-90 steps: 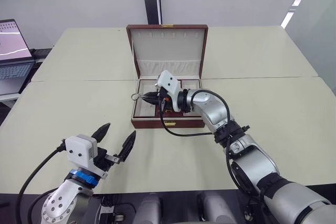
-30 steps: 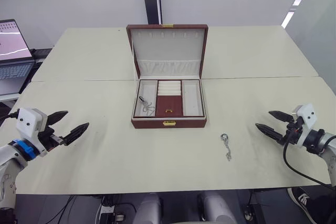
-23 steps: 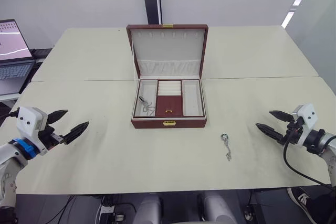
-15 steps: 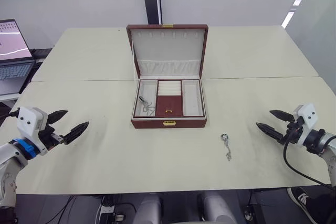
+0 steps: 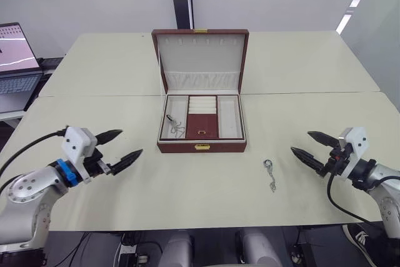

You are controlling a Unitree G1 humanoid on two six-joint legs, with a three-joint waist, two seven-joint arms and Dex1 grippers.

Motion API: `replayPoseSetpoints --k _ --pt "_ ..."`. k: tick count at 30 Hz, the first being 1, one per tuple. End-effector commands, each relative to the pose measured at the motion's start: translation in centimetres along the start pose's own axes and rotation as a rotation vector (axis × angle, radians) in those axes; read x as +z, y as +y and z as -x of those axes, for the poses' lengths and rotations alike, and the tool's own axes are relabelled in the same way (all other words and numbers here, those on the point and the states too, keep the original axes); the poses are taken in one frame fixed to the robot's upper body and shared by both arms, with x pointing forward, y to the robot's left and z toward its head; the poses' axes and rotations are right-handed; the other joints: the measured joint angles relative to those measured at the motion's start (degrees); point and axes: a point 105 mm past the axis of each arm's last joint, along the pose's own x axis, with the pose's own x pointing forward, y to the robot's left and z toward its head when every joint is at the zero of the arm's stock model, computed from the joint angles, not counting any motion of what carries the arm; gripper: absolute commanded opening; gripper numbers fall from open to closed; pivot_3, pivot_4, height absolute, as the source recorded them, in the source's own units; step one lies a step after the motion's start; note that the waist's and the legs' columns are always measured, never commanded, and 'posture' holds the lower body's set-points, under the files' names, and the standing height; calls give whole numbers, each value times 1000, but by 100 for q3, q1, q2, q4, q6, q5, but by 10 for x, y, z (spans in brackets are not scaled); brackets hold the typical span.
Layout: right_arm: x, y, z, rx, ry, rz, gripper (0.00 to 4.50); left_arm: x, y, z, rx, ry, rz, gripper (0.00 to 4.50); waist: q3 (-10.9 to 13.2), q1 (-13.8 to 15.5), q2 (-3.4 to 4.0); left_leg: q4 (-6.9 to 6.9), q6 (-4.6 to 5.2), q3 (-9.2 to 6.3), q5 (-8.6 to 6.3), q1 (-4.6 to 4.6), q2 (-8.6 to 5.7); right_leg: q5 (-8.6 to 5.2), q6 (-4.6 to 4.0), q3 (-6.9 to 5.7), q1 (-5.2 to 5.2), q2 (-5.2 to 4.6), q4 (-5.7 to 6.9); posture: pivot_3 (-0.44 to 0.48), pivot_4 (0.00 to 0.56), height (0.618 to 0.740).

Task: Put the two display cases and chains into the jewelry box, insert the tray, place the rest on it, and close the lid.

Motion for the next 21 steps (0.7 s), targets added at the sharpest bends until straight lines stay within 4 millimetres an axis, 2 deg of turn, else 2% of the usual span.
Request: replayPoseSetpoints --k 1,7,11,18,21 --pt "12 25 -10 39 -41 28 4466 16 -34 -22 -154 -62 -41 4500 0 -2 0 0 0 1 0 0 0 0 0 1 0 0 0 0 150 740" --pt "10 51 -15 39 -57 -11 4466 15 -68 -37 -311 -92 -54 4500 0 1 0 0 0 0 0 1 -1 0 0 1 0 5 0 0 150 740" --pt "-10 69 -12 46 2 -17 4466 1 -87 -37 -446 -62 -95 4500 0 5 0 0 0 -1 0 0 -3 -1 0 0 1 4 -1 0 150 740" --pt "-39 73 -12 5 89 17 4466 -6 -102 -41 -545 -77 -135 4500 -1 -2 0 0 0 3 0 8 -2 -1 1 4 6 7 -1 0 150 740" --pt "-45 74 -12 -6 99 24 4466 -6 -105 -45 -557 -87 -133 4500 -1 0 0 0 0 2 0 7 -1 -1 1 3 5 8 -1 0 150 740"
